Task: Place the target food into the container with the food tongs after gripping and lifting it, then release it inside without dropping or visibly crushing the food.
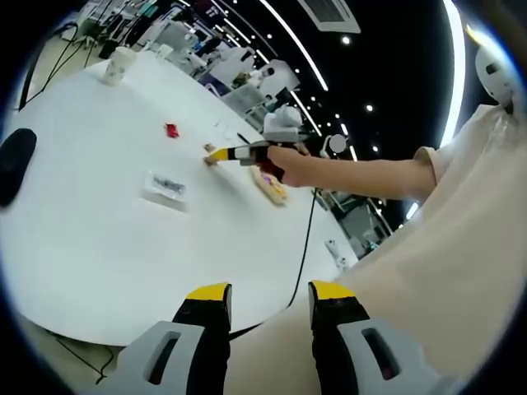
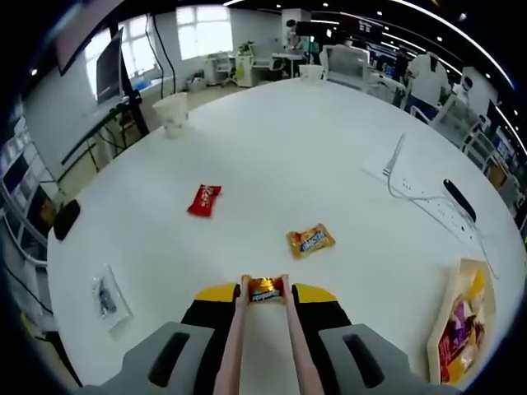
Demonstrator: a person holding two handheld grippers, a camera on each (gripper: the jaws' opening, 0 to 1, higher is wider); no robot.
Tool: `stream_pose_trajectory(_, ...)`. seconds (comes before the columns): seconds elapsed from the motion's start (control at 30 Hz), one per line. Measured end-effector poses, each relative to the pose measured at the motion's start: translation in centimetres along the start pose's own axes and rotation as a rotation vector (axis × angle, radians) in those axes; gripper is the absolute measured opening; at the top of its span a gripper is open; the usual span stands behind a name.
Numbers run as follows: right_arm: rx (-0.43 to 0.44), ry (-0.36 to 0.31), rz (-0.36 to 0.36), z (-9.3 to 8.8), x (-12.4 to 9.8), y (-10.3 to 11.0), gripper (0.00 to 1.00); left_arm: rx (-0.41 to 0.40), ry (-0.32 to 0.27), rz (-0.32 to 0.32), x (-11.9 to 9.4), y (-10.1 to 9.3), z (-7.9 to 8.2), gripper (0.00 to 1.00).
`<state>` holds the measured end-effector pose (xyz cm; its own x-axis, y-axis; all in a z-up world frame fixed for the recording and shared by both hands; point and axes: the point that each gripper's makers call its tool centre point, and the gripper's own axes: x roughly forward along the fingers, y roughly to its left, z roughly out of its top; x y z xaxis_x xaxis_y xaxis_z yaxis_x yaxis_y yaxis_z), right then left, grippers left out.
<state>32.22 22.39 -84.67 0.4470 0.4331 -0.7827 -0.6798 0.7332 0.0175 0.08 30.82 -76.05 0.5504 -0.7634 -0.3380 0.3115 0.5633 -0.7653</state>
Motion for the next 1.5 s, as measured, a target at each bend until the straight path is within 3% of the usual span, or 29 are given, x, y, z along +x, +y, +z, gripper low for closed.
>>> stream_pose_trajectory(0.53,0.0,0.003,-0.001,-0.2,0.4,-0.2,0.23,0.001,0.004,-0.004,0.2,-0.1,0.2,0.36)
stream_pose_trajectory(0.7,-0.053,0.006,-0.011,-0.2,0.2,0.3,0.23,0.004,0.005,-0.004,0.2,-0.2,0.2,0.36)
stream_pose_trajectory(1.07,-0.02,0.02,-0.003,-0.1,0.1,0.4,0.19,-0.006,-0.01,0.003,0.1,-0.4,-0.2,0.36)
stream_pose_trajectory(1.1,-0.069,0.027,-0.002,0.0,0.2,0.3,0.19,-0.007,-0.013,0.005,0.0,-0.4,-0.2,0.36)
stream_pose_trajectory(1.2,-0.086,0.029,-0.001,0.1,0.0,0.7,0.19,-0.006,-0.013,0.009,-0.2,-0.5,-0.4,0.36)
stream_pose_trajectory(1.5,-0.049,0.003,0.022,0.2,-0.9,1.0,0.19,-0.006,-0.002,0.014,-0.6,-0.6,-0.9,0.36)
